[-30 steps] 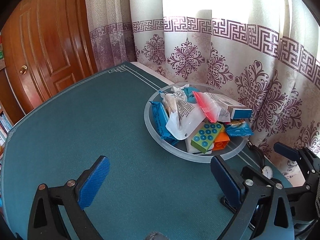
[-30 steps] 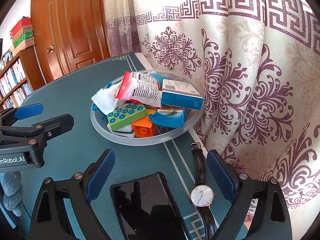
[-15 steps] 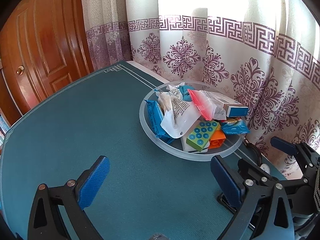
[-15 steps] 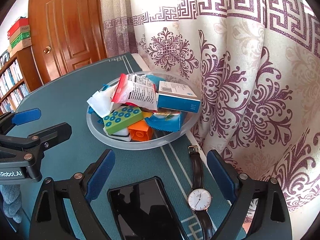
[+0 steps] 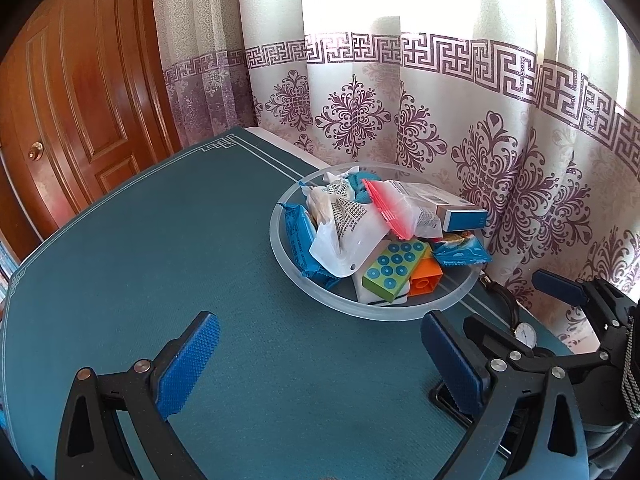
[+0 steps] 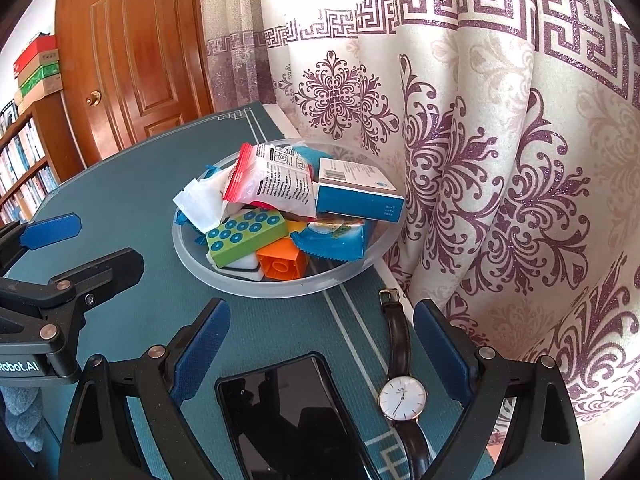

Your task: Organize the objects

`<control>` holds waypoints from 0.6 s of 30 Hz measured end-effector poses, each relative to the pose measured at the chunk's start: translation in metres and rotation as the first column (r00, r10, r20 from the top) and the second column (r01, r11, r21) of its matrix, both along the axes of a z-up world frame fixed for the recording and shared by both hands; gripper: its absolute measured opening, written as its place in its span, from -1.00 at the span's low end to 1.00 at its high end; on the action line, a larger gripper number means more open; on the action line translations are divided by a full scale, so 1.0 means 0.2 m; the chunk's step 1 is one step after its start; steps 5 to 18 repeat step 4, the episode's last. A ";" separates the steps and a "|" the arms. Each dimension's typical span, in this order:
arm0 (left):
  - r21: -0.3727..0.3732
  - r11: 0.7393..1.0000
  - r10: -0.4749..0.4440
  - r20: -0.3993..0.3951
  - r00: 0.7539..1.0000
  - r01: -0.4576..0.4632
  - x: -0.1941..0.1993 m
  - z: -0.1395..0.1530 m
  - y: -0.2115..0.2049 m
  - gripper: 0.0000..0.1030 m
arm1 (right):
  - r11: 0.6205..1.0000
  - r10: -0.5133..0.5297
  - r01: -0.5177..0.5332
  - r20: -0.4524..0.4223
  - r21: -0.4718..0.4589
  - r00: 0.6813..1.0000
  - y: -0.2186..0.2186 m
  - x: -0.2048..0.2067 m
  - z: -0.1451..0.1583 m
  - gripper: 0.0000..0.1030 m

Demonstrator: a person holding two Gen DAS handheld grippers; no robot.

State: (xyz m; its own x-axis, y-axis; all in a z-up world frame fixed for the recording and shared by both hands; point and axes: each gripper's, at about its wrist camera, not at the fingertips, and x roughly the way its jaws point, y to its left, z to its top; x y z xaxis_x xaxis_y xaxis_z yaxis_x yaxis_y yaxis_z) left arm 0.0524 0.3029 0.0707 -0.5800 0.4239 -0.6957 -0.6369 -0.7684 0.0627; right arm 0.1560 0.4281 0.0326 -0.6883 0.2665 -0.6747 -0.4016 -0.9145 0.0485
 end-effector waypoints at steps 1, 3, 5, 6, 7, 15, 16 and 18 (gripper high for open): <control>-0.001 1.000 -0.001 0.001 1.000 0.001 0.00 0.00 0.00 0.99 | 1.000 0.001 -0.001 0.000 0.000 1.000 0.00 0.00 0.00 0.82; -0.004 1.000 0.000 0.005 1.000 0.000 0.00 0.00 0.00 0.99 | 1.000 0.001 -0.001 0.001 0.000 1.000 0.00 0.00 0.00 0.82; -0.006 1.000 0.005 0.009 1.000 -0.005 -0.01 -0.01 0.00 0.99 | 1.000 0.002 -0.002 0.001 -0.001 1.000 0.00 0.00 0.00 0.82; -0.006 1.000 0.005 0.009 1.000 -0.005 -0.01 -0.01 0.00 0.99 | 1.000 0.002 -0.002 0.001 -0.001 1.000 0.00 0.00 0.00 0.82; -0.006 1.000 0.005 0.009 1.000 -0.005 -0.01 -0.01 0.00 0.99 | 1.000 0.002 -0.002 0.001 -0.001 1.000 0.00 0.00 0.00 0.82; -0.006 1.000 0.005 0.009 1.000 -0.005 -0.01 -0.01 0.00 0.99 | 1.000 0.002 -0.002 0.001 -0.001 1.000 0.00 0.00 0.00 0.82; -0.006 1.000 0.005 0.009 1.000 -0.005 -0.01 -0.01 0.00 0.99 | 1.000 0.002 -0.002 0.001 -0.001 1.000 0.00 0.00 0.00 0.82; -0.006 1.000 0.005 0.009 1.000 -0.005 -0.01 -0.01 0.00 0.99 | 1.000 0.002 -0.002 0.001 -0.001 1.000 0.00 0.00 0.00 0.82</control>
